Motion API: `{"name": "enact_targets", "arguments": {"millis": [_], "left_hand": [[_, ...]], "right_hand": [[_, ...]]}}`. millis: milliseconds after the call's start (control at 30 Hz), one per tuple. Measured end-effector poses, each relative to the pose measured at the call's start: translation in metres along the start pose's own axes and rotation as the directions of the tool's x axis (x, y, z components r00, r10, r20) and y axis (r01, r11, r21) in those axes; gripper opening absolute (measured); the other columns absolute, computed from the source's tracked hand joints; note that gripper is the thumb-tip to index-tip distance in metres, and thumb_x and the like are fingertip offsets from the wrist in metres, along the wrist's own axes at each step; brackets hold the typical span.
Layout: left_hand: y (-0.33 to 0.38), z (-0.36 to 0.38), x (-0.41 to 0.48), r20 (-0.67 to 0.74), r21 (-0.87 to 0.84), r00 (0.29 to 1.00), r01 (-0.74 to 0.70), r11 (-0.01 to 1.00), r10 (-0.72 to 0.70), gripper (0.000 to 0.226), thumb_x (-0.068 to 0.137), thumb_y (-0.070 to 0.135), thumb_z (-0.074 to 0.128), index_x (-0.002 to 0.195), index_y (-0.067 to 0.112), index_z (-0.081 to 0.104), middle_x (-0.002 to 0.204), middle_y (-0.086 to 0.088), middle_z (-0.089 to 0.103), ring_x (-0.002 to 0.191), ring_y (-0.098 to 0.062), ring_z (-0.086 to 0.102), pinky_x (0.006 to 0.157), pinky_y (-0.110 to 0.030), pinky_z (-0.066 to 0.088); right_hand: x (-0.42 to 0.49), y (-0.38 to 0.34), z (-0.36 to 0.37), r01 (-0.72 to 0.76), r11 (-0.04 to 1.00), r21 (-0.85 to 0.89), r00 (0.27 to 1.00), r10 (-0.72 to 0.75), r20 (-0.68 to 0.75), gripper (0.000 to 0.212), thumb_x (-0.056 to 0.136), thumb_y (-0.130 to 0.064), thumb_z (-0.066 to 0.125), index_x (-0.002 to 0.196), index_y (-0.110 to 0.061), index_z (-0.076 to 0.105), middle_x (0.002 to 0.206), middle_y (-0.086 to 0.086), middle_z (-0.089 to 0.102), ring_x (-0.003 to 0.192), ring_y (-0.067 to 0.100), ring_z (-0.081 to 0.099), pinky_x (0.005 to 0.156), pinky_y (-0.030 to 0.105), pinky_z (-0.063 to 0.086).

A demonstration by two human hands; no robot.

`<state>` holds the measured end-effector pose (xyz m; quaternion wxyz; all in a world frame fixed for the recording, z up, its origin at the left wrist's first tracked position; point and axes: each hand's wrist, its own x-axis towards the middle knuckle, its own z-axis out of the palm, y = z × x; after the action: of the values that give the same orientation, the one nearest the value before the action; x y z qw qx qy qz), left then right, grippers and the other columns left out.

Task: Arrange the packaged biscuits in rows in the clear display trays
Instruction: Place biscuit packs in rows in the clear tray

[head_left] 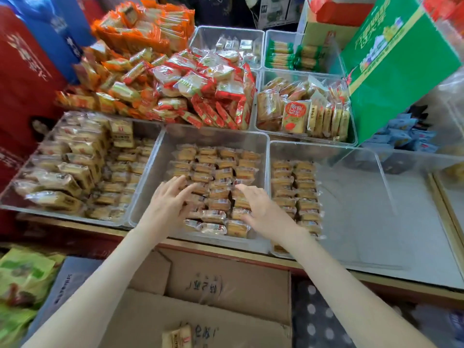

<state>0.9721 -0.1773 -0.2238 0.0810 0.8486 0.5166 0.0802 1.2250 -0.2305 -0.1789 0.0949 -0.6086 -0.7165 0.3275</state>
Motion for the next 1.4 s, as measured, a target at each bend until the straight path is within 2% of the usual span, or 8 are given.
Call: {"name": "enact_targets", "arguments": {"millis": [167,433,800,933,1067,1167,1300,1400], "left_hand": [[-0.057,-0.008,0.014,0.076,0.095,0.997,-0.009,0.995,0.002,0.061,0.092,0.032,0.066,0.147,0.015,0.044,0.153,-0.023,0.035,0.144,-0.040,0.029,0.116,-0.055,0.023],[-0.051,0.014,0.036,0.087,0.079,0.986,-0.150,0.986,0.143,0.067,0.097,0.044,0.051,0.154,0.017,0.027,0.162,-0.016,0.015,0.151,-0.033,0.008,0.115,-0.055,-0.008],[-0.028,0.031,0.050,0.148,0.012,0.929,-0.345,0.938,0.340,0.072,0.087,0.043,0.068,0.147,0.014,0.041,0.153,-0.020,0.036,0.144,-0.038,0.029,0.112,-0.064,0.009],[-0.027,0.036,0.050,0.275,-0.036,0.898,-0.348,0.937,0.344,0.084,0.093,0.059,0.049,0.157,0.021,0.010,0.163,-0.014,0.002,0.151,-0.030,-0.002,0.115,-0.058,-0.012],[-0.028,0.039,0.049,0.456,-0.002,0.808,-0.418,0.908,0.374,0.102,0.079,0.081,0.029,0.150,0.030,-0.023,0.158,-0.007,-0.027,0.147,-0.026,-0.026,0.113,-0.056,-0.022],[-0.024,0.042,0.049,0.474,-0.004,0.784,-0.453,0.892,0.400,0.103,0.082,0.080,0.037,0.153,0.031,-0.019,0.155,-0.005,-0.032,0.141,-0.023,-0.033,0.113,-0.056,-0.022],[-0.022,0.041,0.051,0.472,-0.014,0.790,-0.438,0.899,0.392,0.101,0.084,0.078,0.041,0.155,0.031,-0.012,0.160,-0.007,-0.026,0.144,-0.025,-0.030,0.114,-0.056,-0.022],[-0.025,0.033,0.049,0.341,-0.101,0.848,-0.396,0.913,0.405,0.085,0.091,0.064,0.047,0.157,0.027,0.009,0.164,-0.009,-0.012,0.150,-0.027,-0.015,0.115,-0.055,-0.018]], "right_hand": [[0.054,-0.016,0.021,-0.137,0.903,-0.407,0.989,0.150,0.000,0.034,0.091,0.002,0.051,0.123,-0.009,0.049,0.125,0.010,0.055,0.115,0.026,0.050,0.097,0.034,0.044],[0.069,-0.017,0.032,-0.254,0.791,-0.556,0.966,0.238,-0.104,0.035,0.091,0.004,0.050,0.123,-0.009,0.047,0.119,0.009,0.059,0.108,0.025,0.055,0.087,0.031,0.045],[0.066,-0.014,0.038,-0.164,0.818,-0.552,0.986,0.123,-0.111,0.027,0.090,0.003,0.050,0.113,-0.012,0.054,0.110,0.005,0.062,0.100,0.021,0.056,0.084,0.026,0.041],[0.065,-0.014,0.037,-0.108,0.869,-0.483,0.990,0.052,-0.129,0.028,0.092,-0.019,0.062,0.119,-0.012,0.055,0.114,0.003,0.061,0.103,0.020,0.055,0.089,0.027,0.043],[0.055,-0.015,0.037,-0.074,0.834,-0.546,0.990,0.129,0.062,0.050,0.085,-0.046,0.066,0.121,-0.014,0.052,0.118,0.000,0.057,0.110,0.019,0.051,0.094,0.030,0.041],[0.051,-0.013,0.046,-0.060,0.755,-0.653,0.963,0.216,0.160,0.066,0.082,-0.049,0.069,0.133,-0.014,0.045,0.127,0.002,0.055,0.119,0.021,0.051,0.098,0.034,0.039],[0.055,-0.014,0.052,-0.074,0.758,-0.648,0.952,0.248,0.182,0.053,0.088,-0.029,0.065,0.132,-0.013,0.042,0.130,0.005,0.055,0.121,0.023,0.052,0.097,0.035,0.040],[0.054,-0.016,0.049,-0.093,0.781,-0.617,0.952,0.252,0.176,0.048,0.085,-0.025,0.065,0.127,-0.013,0.045,0.125,0.005,0.056,0.116,0.024,0.053,0.095,0.036,0.043]]}}
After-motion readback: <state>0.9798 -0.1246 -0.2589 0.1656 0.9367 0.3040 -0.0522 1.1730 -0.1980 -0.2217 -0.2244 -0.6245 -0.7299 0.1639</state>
